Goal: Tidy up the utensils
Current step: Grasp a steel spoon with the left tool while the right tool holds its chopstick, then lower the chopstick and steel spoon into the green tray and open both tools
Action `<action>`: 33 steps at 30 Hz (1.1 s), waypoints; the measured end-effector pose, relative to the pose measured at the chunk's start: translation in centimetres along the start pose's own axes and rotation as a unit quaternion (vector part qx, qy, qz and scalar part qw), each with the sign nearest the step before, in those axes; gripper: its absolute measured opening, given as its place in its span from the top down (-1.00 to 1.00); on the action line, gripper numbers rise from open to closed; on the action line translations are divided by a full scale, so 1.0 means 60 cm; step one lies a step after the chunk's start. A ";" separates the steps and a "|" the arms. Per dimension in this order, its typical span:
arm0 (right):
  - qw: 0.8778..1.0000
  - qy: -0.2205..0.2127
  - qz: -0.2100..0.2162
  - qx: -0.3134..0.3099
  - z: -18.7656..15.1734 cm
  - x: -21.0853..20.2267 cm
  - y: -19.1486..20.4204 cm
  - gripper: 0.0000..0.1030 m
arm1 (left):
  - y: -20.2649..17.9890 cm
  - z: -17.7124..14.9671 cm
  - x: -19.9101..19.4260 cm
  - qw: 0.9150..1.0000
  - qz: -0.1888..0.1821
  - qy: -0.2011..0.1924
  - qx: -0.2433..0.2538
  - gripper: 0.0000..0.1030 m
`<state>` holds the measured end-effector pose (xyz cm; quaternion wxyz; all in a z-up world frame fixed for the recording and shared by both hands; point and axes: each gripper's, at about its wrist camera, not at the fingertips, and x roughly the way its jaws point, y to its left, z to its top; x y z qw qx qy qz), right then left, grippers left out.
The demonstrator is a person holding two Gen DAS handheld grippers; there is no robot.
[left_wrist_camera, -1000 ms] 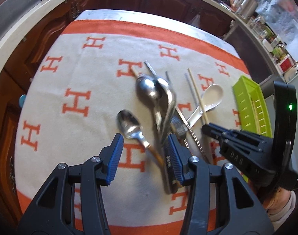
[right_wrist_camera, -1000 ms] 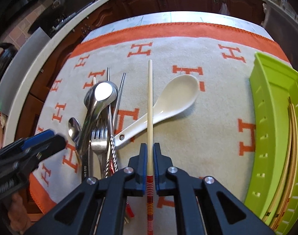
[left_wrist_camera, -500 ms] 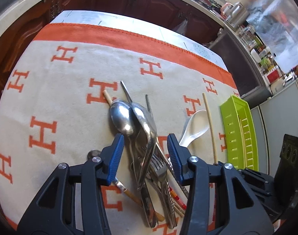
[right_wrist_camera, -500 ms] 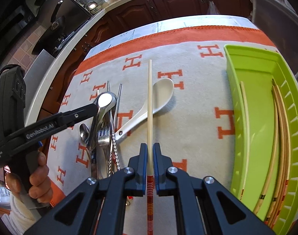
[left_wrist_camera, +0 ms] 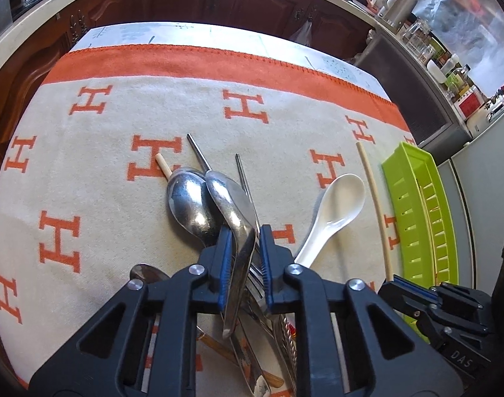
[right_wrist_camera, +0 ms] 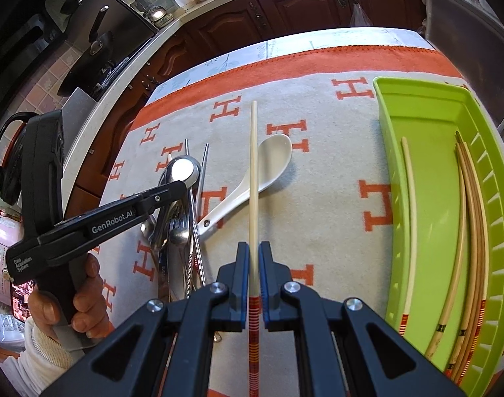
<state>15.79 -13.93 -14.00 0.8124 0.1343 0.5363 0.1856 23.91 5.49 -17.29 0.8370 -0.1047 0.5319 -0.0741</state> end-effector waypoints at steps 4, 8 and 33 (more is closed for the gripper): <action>1.000 -0.002 0.000 0.002 0.000 -0.002 0.001 0.89 | -0.003 -0.002 0.004 1.000 0.004 -0.008 0.007 0.87; 1.000 -0.008 0.002 0.003 -0.002 -0.011 0.000 0.89 | -0.004 -0.005 -0.003 1.000 -0.001 -0.019 0.006 0.93; 0.994 -0.084 -0.060 0.046 -0.048 -0.161 -0.133 0.88 | -0.255 -0.092 -0.156 0.989 -0.095 -0.031 0.109 0.95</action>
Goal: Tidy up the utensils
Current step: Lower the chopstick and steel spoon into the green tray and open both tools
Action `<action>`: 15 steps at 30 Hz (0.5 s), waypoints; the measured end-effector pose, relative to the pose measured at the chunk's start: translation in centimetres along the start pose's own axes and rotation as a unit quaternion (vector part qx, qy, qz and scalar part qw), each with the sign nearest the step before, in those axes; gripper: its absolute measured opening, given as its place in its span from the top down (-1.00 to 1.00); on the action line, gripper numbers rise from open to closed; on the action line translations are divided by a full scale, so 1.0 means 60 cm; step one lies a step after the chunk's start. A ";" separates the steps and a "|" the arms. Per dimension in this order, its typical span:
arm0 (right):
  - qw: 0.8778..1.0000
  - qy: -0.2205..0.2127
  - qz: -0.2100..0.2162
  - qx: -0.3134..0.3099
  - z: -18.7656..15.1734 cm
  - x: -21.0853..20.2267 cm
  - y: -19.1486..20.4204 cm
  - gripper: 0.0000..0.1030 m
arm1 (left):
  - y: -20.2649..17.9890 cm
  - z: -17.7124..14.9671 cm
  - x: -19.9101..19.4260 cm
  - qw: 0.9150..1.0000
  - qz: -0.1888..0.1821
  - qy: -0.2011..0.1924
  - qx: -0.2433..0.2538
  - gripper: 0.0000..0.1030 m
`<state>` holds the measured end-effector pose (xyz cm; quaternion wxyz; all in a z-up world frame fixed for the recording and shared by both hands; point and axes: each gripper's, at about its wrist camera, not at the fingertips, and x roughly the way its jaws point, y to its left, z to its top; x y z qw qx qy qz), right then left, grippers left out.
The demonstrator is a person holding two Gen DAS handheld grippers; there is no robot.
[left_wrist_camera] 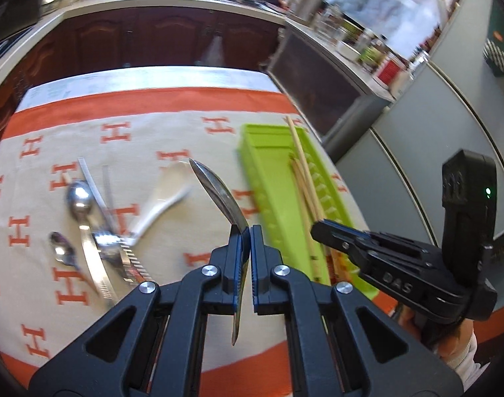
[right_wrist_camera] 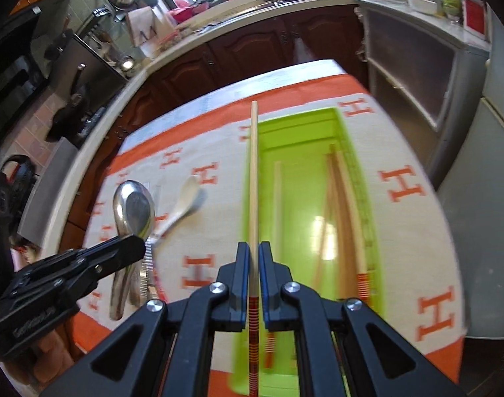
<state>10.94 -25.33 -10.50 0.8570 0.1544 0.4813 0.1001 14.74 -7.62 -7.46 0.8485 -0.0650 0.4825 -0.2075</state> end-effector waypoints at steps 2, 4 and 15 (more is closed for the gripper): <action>1.000 0.005 -0.011 -0.006 0.000 0.003 -0.011 0.88 | -0.033 -0.002 0.015 1.000 -0.008 0.012 0.009 0.95; 1.000 0.012 -0.021 -0.015 0.005 0.011 -0.025 0.88 | -0.056 -0.005 0.028 1.000 -0.012 0.022 0.016 0.95; 0.999 0.006 0.013 0.044 0.025 0.005 -0.084 0.43 | -0.141 -0.006 0.107 0.998 -0.005 0.059 0.035 0.95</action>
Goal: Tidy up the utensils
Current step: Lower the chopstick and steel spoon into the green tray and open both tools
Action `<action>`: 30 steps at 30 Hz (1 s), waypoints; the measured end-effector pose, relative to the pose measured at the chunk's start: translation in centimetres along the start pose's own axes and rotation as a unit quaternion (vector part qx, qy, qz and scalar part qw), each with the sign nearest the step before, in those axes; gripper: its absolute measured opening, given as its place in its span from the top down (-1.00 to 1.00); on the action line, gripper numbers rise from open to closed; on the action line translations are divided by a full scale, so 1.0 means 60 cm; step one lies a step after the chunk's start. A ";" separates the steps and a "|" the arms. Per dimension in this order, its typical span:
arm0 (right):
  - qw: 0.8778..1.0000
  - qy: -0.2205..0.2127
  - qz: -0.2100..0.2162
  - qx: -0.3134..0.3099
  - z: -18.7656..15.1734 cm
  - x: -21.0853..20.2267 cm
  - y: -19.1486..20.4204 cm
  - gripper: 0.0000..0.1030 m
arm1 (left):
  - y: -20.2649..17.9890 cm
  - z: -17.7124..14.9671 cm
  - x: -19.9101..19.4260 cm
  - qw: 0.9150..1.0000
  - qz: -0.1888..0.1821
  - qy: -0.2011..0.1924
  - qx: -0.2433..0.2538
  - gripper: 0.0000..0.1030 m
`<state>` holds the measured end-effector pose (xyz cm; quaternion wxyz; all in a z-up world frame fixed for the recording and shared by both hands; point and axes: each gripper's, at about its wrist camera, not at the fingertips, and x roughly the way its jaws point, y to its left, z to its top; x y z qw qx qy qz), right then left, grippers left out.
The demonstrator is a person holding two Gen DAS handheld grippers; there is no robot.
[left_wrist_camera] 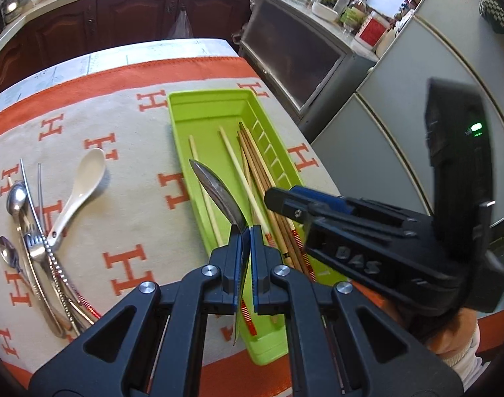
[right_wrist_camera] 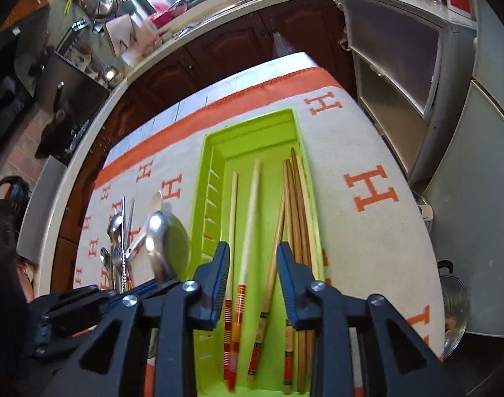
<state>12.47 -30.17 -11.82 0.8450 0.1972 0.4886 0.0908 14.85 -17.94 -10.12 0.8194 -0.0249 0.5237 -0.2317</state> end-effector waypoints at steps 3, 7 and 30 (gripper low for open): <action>1.000 -0.004 0.008 0.019 -0.004 -0.007 -0.013 0.43 | -0.008 0.004 0.015 1.000 0.003 0.004 -0.001 0.95; 0.999 -0.007 0.013 0.034 -0.010 -0.017 -0.029 0.43 | -0.005 0.011 0.038 1.000 0.006 0.013 -0.009 0.95; 0.999 -0.010 0.032 0.015 -0.048 -0.042 0.026 0.43 | 0.032 -0.045 -0.080 0.999 0.045 -0.025 -0.012 0.46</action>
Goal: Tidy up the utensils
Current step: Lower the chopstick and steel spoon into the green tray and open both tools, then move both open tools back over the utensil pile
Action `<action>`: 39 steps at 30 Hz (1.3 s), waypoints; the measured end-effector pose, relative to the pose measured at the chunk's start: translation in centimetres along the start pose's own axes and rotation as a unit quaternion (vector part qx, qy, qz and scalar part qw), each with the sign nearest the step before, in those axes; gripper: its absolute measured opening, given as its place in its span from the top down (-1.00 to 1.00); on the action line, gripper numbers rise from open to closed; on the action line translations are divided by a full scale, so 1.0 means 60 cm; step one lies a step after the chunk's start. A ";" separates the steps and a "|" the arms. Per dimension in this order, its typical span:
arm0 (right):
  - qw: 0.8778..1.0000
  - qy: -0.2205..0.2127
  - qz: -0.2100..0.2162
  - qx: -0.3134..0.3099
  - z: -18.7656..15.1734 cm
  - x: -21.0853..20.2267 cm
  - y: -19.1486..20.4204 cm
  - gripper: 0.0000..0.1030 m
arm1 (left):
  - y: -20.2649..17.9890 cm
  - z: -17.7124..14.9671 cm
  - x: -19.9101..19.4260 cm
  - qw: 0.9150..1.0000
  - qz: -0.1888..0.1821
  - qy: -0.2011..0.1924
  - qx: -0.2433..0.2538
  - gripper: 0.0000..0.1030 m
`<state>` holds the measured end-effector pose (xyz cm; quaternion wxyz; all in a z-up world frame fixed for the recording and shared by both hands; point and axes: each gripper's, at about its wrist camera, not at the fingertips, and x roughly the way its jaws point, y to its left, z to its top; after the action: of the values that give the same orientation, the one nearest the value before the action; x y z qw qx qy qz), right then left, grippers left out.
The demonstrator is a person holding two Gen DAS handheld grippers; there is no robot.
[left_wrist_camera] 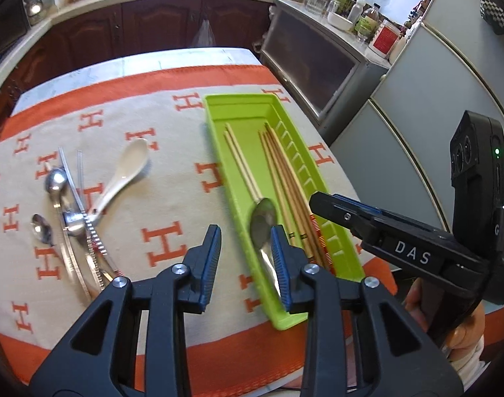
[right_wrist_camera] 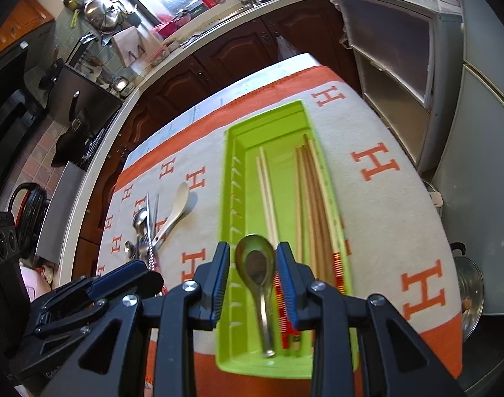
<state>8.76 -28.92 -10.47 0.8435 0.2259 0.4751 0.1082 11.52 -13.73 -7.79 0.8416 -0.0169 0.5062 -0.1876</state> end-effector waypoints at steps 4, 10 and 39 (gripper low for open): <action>1.000 0.001 0.000 -0.017 -0.009 -0.002 0.027 0.43 | 0.025 -0.010 -0.025 1.000 0.009 -0.010 -0.010 0.46; 0.999 0.002 -0.002 -0.039 -0.015 -0.003 0.065 0.43 | 0.067 -0.028 -0.058 0.999 0.023 -0.025 -0.027 0.46; 0.979 0.070 0.005 -0.192 0.020 0.121 0.313 0.43 | 0.427 -0.004 -0.213 0.977 0.121 -0.070 -0.162 0.32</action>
<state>14.20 -9.93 -6.29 0.8353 0.0534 0.5022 0.2171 13.63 14.35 -2.67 0.8776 -0.1049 0.4678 0.0012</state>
